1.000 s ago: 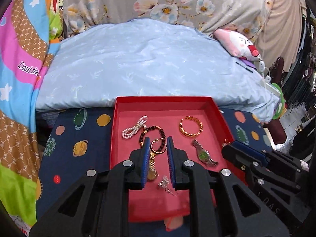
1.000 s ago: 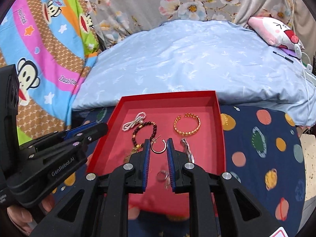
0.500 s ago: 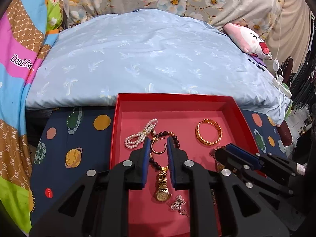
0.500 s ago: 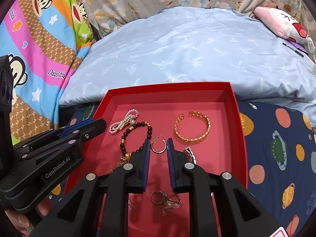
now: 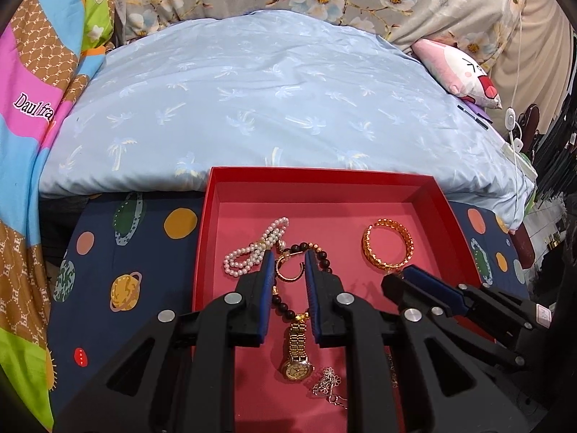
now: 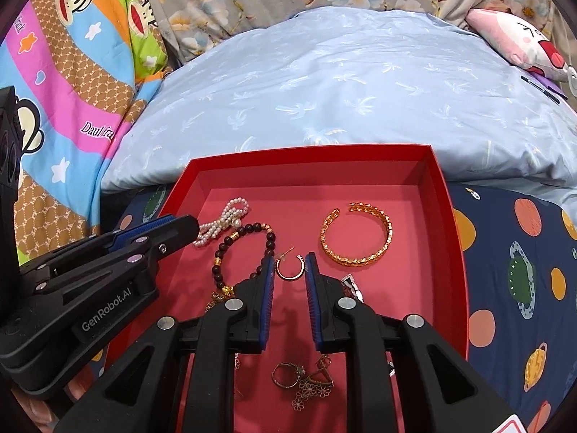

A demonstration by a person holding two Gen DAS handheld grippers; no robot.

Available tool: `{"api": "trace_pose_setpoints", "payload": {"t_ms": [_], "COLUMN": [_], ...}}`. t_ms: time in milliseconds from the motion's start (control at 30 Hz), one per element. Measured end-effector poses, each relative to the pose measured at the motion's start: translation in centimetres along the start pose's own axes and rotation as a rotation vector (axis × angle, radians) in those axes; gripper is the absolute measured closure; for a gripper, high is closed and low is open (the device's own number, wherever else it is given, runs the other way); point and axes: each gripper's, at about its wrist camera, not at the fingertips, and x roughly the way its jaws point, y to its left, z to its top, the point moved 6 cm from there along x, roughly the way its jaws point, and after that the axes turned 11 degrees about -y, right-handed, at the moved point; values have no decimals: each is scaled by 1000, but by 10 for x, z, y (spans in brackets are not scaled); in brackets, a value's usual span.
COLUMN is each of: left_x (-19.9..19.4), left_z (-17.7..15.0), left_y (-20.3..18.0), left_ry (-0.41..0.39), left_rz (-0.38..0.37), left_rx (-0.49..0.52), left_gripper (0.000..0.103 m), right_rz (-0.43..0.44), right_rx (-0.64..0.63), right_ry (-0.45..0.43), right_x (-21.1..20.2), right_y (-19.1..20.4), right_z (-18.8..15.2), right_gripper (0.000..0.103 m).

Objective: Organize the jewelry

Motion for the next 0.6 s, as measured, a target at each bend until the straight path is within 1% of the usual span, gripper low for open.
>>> {"api": "trace_pose_setpoints", "payload": {"t_ms": [67,100,167,267,467,533,600], "left_x": [1,1,1,-2,-10,-15,-20], "left_z": [-1,-1,-1,-1,1,1,1], "left_y": [1,1,3,3,1,-1,-6], "left_ry": [3,6,5,1,-8,-13,-20], "left_rz": [12,15,21,24,30,27,26], "left_rx": [-3,-6,-10,-9,-2,-2,11], "left_gripper": [84,80,76,76,76,76,76], "right_rz": [-4,-4,-7,-9,-22,-22,-25], "right_rx": [4,3,4,5,9,4,-4], "right_ry": [-4,-5,-12,-17,-27,-35,-42], "right_x": [-1,-2,-5,-8,-20,-24,-29], "right_y": [-1,-1,-1,0,1,3,6], "right_z": [0,0,1,1,-1,-1,-2], "right_gripper": [77,76,72,67,65,57,56]}}
